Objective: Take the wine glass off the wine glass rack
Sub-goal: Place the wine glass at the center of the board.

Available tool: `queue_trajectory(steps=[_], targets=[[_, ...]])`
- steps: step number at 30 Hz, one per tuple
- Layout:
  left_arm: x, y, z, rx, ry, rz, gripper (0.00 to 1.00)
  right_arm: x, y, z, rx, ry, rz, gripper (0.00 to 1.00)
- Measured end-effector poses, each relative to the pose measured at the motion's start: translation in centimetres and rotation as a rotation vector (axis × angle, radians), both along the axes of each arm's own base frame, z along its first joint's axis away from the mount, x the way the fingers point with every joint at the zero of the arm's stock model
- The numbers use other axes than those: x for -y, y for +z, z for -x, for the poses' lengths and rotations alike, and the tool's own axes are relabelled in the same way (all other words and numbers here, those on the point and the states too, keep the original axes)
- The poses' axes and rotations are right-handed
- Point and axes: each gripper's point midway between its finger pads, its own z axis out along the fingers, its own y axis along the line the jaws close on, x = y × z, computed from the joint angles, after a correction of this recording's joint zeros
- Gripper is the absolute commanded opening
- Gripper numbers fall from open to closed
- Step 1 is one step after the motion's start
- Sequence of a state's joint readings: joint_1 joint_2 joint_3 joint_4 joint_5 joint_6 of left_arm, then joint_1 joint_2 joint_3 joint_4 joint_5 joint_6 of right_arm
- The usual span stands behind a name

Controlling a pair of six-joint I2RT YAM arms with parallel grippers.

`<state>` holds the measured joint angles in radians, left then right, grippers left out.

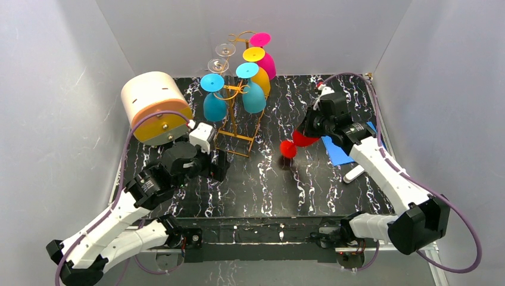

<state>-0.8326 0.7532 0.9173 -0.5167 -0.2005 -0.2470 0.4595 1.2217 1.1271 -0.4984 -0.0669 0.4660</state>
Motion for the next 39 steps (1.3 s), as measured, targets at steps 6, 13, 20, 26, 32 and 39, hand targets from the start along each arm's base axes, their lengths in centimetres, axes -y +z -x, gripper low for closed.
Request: queue_trajectory(steps=[6, 13, 20, 26, 32, 39], targets=[[-3.3, -0.8, -0.7, -0.025, 0.218, -0.018, 0.98, 2.3, 0.3, -4.8, 0.082, -0.129, 0.177, 0.01], [-5.7, -1.8, -1.2, -0.051, 0.392, -0.046, 0.98, 1.8, -1.3, -9.2, 0.061, -0.127, 0.308, 0.01], [-5.8, -3.9, -1.5, -0.104, 0.466, -0.061, 0.98, 0.2, -2.5, -11.8, 0.029, -0.077, 0.34, 0.01], [-5.9, -4.6, -1.6, -0.119, 0.494, -0.065, 0.98, -1.1, -3.6, -13.2, 0.001, -0.033, 0.361, 0.01], [-5.8, -6.0, -1.3, -0.154, 0.504, -0.057, 0.98, -1.6, -5.2, -13.4, -0.031, -0.005, 0.408, 0.01], [-6.0, -6.0, -1.2, -0.154, 0.513, -0.063, 0.98, -2.8, -4.7, -14.2, -0.018, 0.007, 0.417, 0.07]])
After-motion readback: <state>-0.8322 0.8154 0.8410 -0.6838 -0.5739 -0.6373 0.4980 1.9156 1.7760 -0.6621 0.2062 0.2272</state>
